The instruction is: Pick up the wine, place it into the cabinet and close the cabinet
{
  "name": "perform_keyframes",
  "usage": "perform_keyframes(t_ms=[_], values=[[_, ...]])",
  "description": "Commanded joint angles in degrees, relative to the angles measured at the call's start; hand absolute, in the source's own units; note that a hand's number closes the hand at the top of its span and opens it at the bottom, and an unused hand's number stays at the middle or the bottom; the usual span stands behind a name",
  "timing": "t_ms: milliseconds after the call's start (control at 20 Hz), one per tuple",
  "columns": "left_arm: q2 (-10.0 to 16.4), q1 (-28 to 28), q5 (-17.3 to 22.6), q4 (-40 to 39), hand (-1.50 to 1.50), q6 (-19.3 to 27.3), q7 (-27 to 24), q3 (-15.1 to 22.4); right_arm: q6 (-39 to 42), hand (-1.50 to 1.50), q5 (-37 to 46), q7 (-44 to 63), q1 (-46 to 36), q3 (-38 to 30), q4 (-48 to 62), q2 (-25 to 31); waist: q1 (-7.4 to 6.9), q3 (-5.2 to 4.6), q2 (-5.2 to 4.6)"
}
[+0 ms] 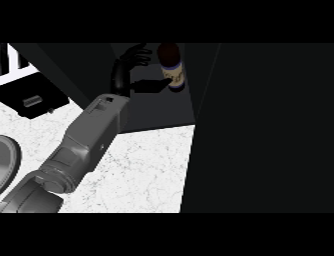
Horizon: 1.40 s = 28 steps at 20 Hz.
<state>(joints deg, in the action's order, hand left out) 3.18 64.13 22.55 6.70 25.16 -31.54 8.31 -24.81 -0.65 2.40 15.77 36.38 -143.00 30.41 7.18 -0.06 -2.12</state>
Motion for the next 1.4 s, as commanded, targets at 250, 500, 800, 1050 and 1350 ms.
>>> perform_keyframes(t_ms=[250,500,800,1050,1350], values=[[1.4,1.0,-1.0,-2.9,-1.5,3.3,-1.6,-0.2,1.4,-1.5,-2.1,-0.1,3.9,2.4,-5.9,0.9,0.26,-0.08,-0.15],[1.4,3.5,-0.1,-1.1,-1.5,-2.7,-1.9,-1.2,1.8,-1.5,-3.0,-1.0,3.9,0.6,-6.7,1.3,0.61,-0.1,-0.32],[-0.2,3.7,3.3,1.8,1.5,-8.8,-5.4,-5.0,1.4,-1.5,-2.2,0.3,5.1,0.5,-8.2,1.9,-1.13,-0.12,0.51],[-2.3,4.1,4.5,2.7,1.5,-15.3,-6.4,-6.2,2.1,-1.5,-2.8,-0.7,6.7,-0.1,-9.4,2.9,-1.28,-0.04,0.88],[-3.0,7.4,4.1,2.8,-1.5,-17.2,-2.5,-6.4,1.0,-1.5,-3.2,2.6,4.7,-2.3,-8.4,1.5,-4.16,0.0,1.37]])
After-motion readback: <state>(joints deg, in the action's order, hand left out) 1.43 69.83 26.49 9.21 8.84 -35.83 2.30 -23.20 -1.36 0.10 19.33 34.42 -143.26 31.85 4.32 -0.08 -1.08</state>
